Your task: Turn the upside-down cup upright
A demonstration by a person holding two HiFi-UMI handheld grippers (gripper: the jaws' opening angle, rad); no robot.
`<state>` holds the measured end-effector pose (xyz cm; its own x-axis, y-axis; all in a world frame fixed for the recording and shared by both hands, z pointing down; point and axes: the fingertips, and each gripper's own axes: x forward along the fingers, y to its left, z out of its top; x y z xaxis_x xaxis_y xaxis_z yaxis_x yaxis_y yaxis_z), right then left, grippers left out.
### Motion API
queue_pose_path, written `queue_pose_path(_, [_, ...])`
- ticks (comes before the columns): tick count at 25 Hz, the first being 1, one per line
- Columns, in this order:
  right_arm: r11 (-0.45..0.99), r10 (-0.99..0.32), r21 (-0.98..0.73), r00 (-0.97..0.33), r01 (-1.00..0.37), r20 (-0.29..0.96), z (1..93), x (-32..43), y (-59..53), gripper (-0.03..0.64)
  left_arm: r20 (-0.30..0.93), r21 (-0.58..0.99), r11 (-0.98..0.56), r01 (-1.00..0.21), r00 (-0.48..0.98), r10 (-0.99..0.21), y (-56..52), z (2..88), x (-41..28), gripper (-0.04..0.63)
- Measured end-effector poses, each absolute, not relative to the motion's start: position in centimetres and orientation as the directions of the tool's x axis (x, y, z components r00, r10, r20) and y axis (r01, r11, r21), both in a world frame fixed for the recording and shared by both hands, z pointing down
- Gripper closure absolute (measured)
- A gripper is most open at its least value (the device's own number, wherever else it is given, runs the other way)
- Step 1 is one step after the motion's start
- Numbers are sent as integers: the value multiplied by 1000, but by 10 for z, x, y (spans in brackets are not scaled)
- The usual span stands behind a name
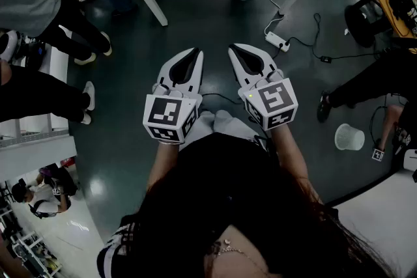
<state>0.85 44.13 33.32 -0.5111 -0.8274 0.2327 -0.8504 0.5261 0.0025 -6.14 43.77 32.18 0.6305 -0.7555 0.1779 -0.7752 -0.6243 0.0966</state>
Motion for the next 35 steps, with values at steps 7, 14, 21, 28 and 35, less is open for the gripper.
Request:
queue_pose_path(7, [527,-826,1,-512,-850,233,335,10,438,600,187,93,-625,-775,631,-753,434,325,-59,575])
queue_pose_path(14, [530,-827,-18,-521,-848,211,335,13,428,600,205,100,-611,-785,618,-759,424,330,-60,575])
queue_pose_path(21, [545,-818,-8,-534,-839,215,342,28,414,599,211,107,-572,-813,581,-787,412,338,-54,575])
queue_pose_path(28, [555,-810,-7,-542,-832,223,353,45,396,599,216,114,-532,-839,544,-811,399,345,-46,575])
queue_pose_path(35, [561,-803,-33,-553,-827,224,364,51,372,598,239,116,-529,-840,541,-806,377,356,-39,575])
